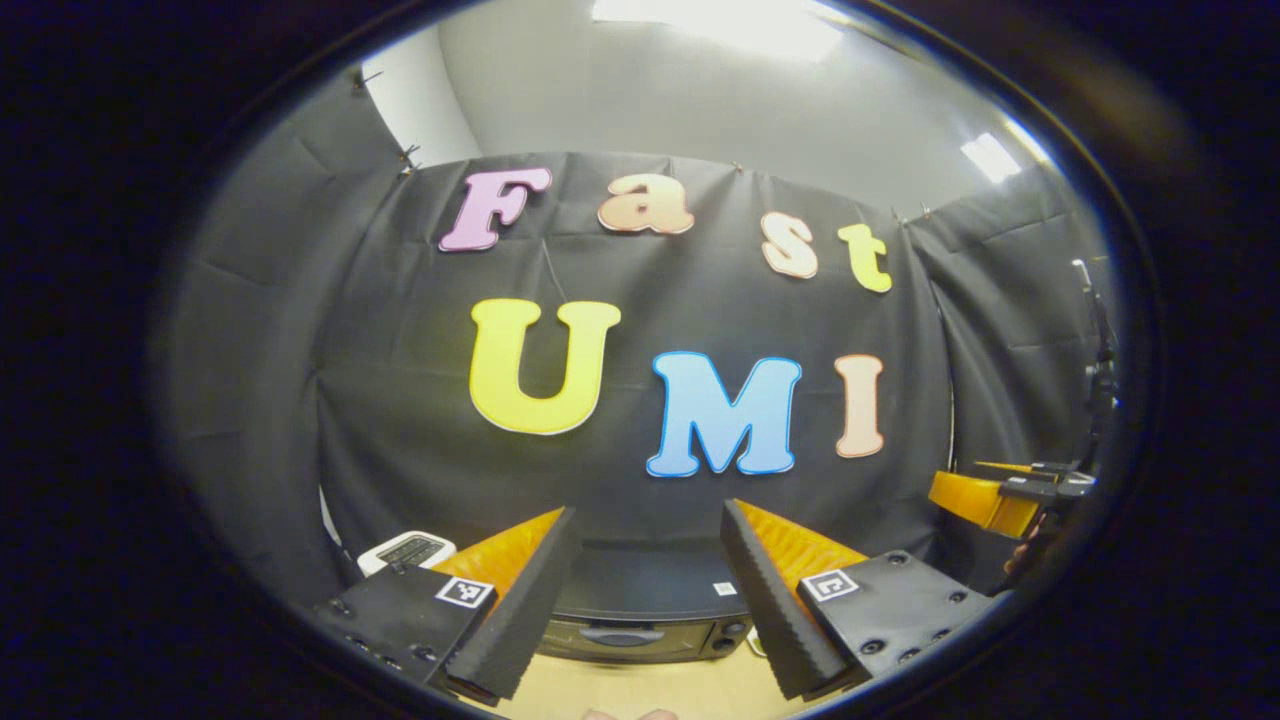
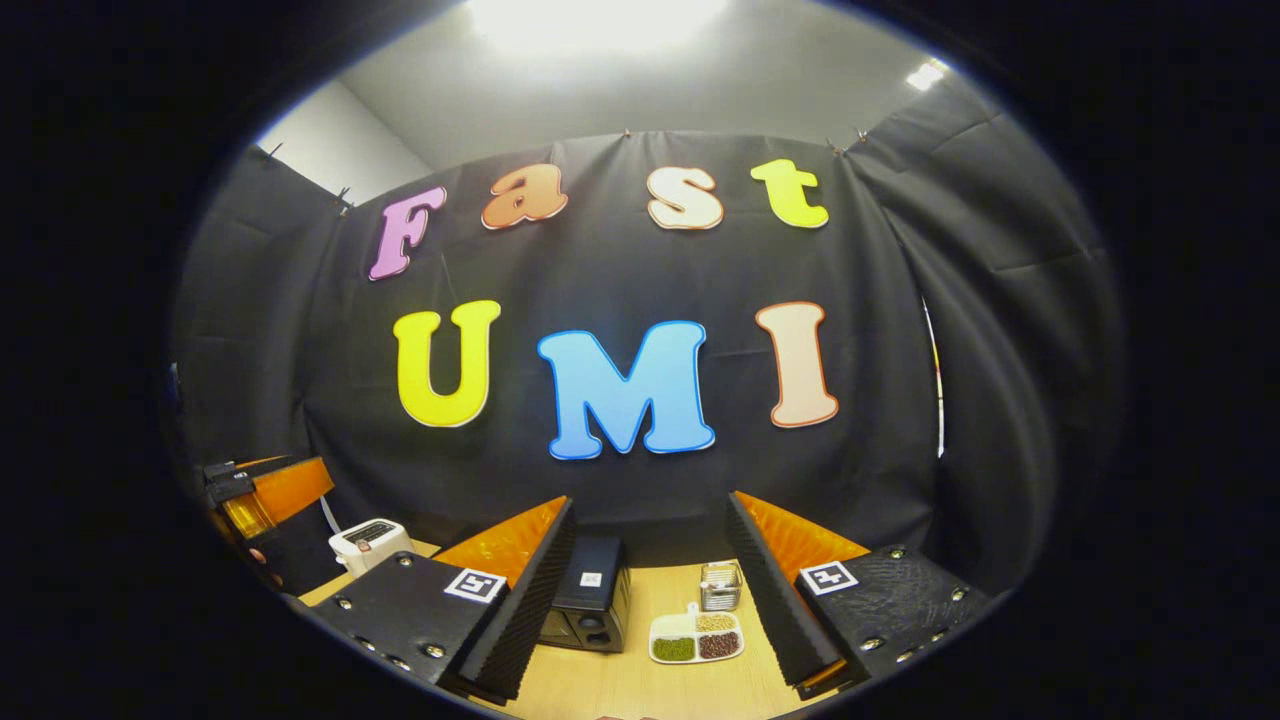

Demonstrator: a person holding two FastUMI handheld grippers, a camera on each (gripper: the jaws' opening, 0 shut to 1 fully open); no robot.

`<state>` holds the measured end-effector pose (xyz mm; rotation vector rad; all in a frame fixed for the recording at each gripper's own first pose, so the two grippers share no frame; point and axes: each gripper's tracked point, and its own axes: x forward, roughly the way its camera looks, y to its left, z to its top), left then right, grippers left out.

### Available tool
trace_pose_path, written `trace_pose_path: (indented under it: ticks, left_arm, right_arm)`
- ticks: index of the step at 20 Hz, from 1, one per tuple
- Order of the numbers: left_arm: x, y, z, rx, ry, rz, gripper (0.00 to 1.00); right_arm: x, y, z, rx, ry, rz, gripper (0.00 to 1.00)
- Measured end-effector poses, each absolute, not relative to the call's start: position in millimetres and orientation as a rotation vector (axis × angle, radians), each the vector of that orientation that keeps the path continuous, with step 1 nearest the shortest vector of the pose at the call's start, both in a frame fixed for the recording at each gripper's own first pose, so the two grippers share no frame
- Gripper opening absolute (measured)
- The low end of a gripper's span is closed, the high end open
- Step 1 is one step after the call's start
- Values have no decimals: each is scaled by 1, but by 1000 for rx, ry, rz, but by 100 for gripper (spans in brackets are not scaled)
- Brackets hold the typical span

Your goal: Open the electric oven with the left hand, put the food in, and close the electric oven.

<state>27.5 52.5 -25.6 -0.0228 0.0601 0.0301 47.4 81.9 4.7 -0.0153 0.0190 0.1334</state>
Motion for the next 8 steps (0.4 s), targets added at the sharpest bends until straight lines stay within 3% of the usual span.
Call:
trace_pose_path:
  ticks: [2, 8]
  left_arm:
    - [25, 57, -26, -24, 61, 39, 96]
    - [18, 73, -20, -60, 55, 44, 100]
  right_arm:
    - [43, 91, 6, -28, 15, 146, 92]
    - [34, 110, 7, -40, 17, 153, 92]
